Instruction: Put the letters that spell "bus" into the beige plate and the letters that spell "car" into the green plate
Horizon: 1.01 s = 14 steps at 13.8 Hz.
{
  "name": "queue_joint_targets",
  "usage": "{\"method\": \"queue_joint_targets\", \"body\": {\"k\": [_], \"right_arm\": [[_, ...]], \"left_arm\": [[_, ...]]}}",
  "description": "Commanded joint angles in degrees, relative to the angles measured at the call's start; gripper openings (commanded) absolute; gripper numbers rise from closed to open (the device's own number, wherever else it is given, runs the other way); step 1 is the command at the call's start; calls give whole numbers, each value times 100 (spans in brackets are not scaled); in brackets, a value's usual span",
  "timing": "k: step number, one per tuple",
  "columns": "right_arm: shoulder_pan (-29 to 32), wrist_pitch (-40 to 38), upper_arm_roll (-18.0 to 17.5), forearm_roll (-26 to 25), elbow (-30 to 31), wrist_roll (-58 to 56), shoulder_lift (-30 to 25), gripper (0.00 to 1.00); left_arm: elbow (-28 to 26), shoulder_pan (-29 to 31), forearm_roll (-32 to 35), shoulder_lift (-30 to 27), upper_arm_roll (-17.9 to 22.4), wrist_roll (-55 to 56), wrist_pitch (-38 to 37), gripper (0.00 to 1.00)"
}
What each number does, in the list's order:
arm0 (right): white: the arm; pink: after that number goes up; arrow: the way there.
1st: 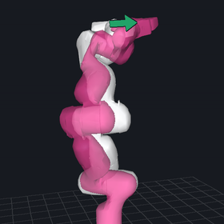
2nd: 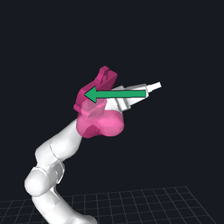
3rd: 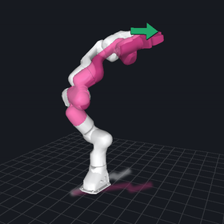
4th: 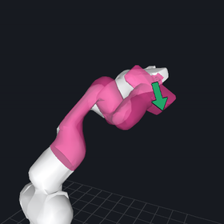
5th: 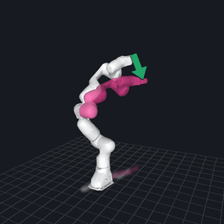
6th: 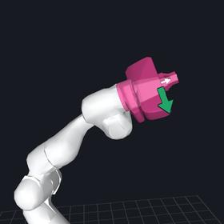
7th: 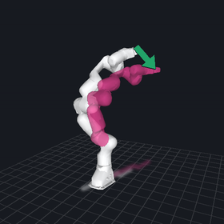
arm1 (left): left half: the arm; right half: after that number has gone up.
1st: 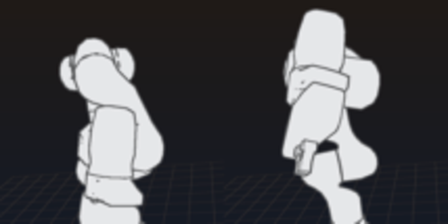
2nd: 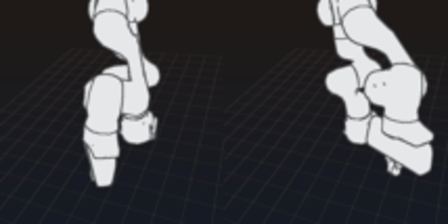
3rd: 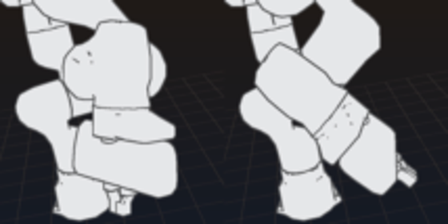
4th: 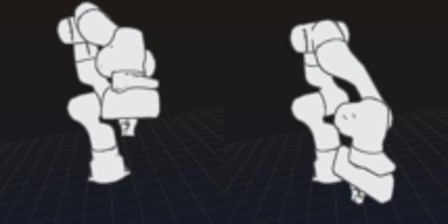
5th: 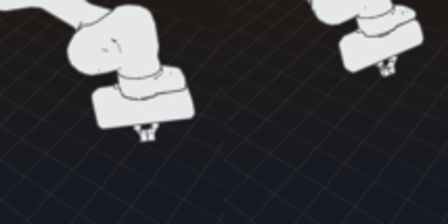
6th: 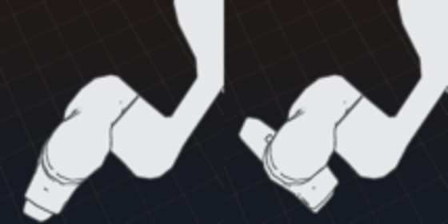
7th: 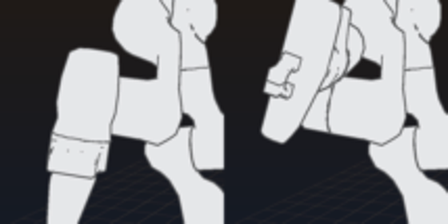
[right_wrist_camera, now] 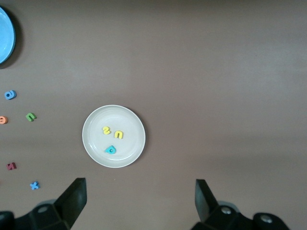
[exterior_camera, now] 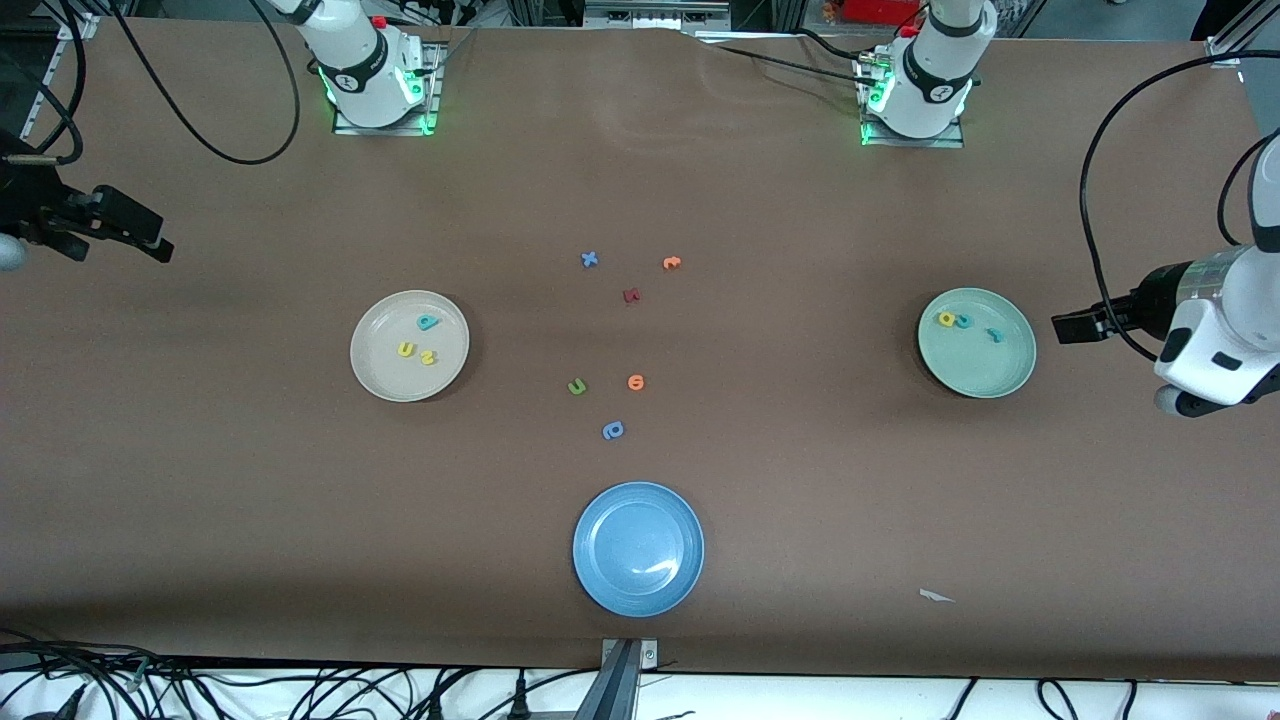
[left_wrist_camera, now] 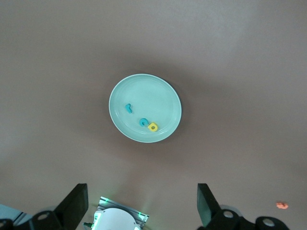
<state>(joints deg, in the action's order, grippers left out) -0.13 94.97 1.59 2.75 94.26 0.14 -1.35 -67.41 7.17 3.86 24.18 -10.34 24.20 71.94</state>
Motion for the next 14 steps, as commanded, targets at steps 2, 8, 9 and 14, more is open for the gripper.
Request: {"method": "queue_joint_targets", "body": {"k": [2,8,9,14], "right_arm": [[66,276,-97,59,374,48,-279,100],[-66,180,-80,-135,330,39,-155,100],[-66,145,-106,-143,304,39,-155,100],[-83,136,-124,-135,295,30,-103,100]], "left_arm": [[-236,-671,-754,-474,1163,-520,476,99],[-2108,-936,-914,-1521,1491,-1040,2129,99],[-2145,-928,-775,-1522,1456,-1222,2148,99],[-2128,-822,-246,-1460,1166,-1743,2166,100]]}}
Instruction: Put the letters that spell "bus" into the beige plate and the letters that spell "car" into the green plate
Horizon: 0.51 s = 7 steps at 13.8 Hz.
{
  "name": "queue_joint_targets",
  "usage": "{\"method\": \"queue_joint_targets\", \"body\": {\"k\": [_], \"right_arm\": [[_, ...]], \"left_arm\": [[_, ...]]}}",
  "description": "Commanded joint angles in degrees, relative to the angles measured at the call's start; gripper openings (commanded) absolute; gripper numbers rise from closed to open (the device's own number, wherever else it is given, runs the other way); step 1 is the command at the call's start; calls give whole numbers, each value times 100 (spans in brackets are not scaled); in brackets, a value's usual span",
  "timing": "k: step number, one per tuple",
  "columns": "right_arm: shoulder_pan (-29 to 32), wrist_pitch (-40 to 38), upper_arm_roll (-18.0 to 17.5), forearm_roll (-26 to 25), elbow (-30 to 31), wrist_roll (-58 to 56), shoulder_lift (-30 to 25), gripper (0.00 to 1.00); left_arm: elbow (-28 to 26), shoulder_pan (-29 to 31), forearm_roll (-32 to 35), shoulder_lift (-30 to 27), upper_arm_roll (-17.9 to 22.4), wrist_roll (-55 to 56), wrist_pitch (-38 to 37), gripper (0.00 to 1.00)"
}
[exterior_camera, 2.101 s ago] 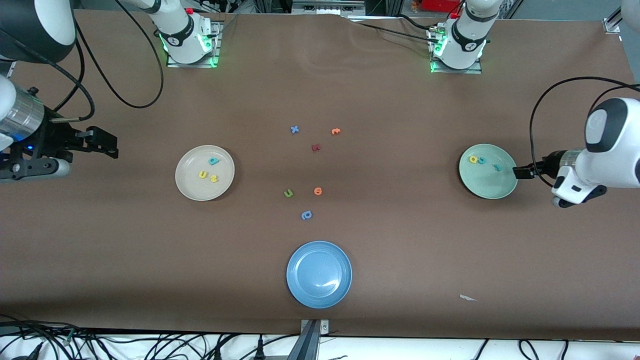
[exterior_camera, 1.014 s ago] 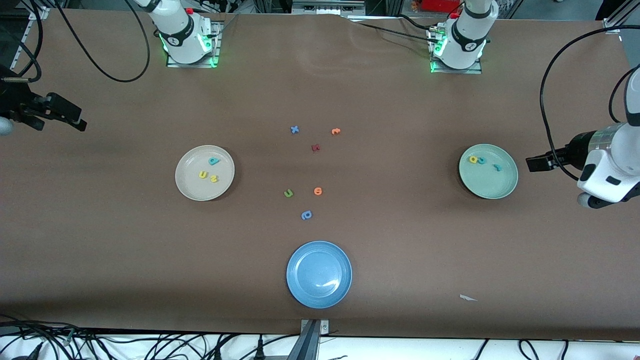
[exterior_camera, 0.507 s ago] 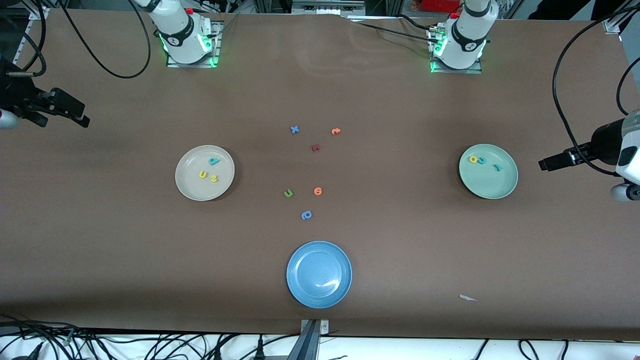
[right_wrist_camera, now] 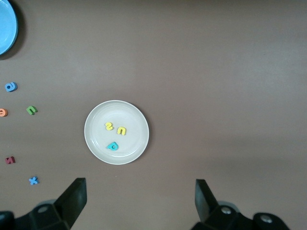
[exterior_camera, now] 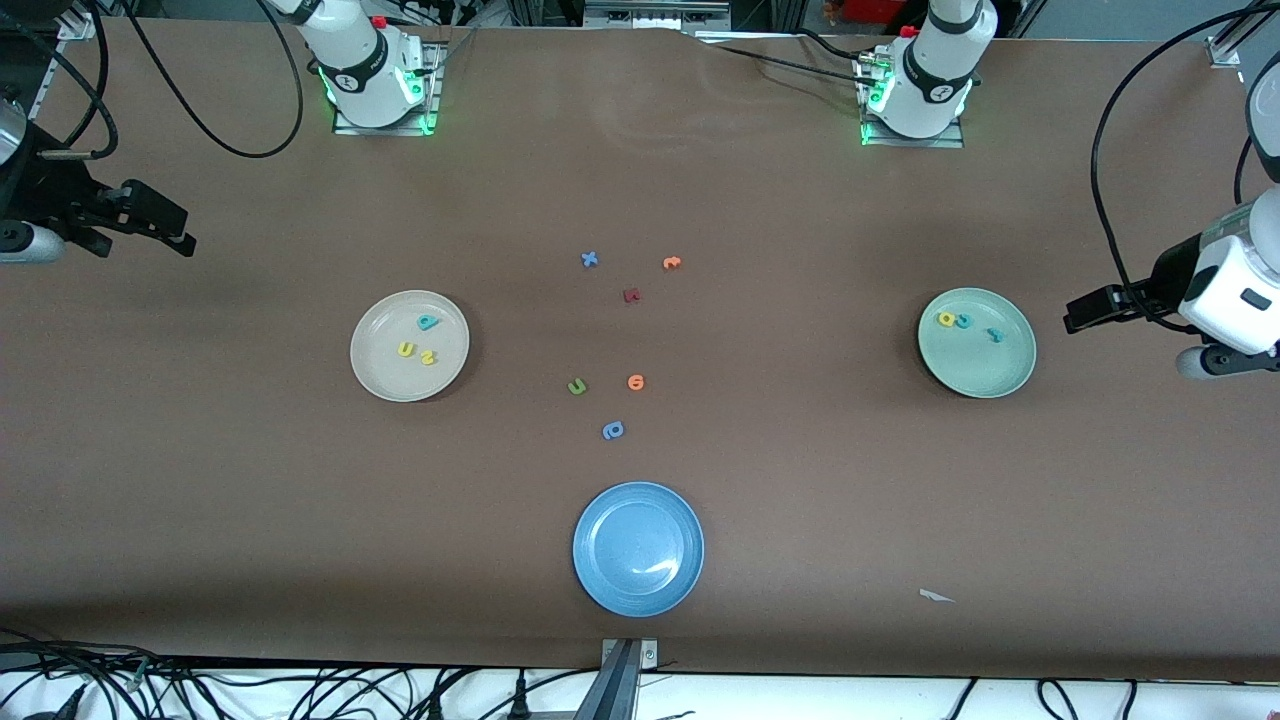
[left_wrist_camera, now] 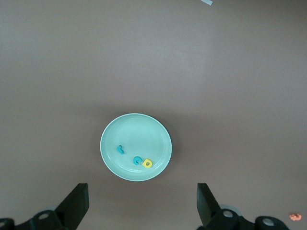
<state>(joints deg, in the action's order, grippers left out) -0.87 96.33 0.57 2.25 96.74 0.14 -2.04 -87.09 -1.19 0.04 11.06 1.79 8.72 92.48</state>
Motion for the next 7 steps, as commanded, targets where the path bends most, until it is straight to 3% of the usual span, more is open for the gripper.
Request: {"method": "queue_joint_targets", "body": {"k": [1,7], "right_arm": [[-9,9,-22,-76,47,30,-25,100],[-9,0,-22,-67,47,30,-16,100]], "left_arm": [[-150,-21,136,-148,-47,-195,95,100],[51,-39,136,-166,-108,-134,78,100]]}}
